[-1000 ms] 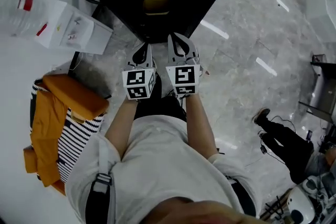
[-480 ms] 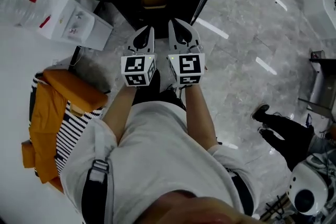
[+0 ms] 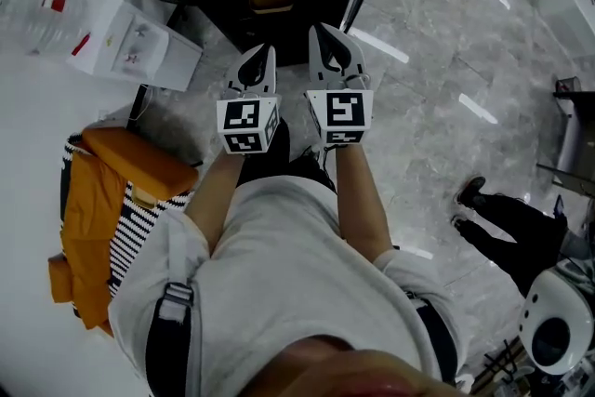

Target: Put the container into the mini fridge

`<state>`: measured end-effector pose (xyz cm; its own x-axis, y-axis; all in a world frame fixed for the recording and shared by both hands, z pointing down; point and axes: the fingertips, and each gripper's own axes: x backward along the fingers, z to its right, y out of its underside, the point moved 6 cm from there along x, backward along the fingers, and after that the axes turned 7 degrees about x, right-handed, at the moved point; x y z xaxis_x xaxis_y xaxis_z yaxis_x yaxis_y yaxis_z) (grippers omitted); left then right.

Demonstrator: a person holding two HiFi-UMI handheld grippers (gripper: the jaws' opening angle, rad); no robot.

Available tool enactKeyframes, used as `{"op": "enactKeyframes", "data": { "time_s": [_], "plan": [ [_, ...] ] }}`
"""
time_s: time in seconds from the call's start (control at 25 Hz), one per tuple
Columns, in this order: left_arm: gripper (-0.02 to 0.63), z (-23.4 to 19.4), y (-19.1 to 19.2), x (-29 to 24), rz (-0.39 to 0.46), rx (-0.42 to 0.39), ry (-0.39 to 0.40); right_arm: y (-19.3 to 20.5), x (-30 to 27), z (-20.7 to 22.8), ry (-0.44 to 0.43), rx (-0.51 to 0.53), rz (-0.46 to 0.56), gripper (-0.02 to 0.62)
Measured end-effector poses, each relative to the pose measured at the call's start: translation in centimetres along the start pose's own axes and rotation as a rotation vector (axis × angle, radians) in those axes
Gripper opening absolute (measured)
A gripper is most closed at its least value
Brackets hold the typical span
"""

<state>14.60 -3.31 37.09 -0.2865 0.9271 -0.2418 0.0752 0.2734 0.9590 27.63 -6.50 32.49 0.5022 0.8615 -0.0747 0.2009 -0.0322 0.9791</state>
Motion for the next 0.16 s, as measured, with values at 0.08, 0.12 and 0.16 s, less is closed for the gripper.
{"op": "enactKeyframes", "data": {
  "time_s": [0.08, 0.12, 0.16],
  "plan": [
    [0.012, -0.07, -0.35, -0.01, 0.008, 0.003, -0.004, 0.05, -0.14, -0.15, -0.012, -0.006, 0.0, 0.037],
    [0.012, -0.08, -0.54, -0.05, 0.011, 0.003, -0.005, 0.02, -0.21, -0.2, -0.018, -0.009, 0.002, 0.037],
    [0.012, -0.08, -0.73, -0.1, 0.014, 0.003, -0.005, -0.04, -0.28, -0.26, -0.024, -0.013, 0.003, 0.037]
  ]
}}
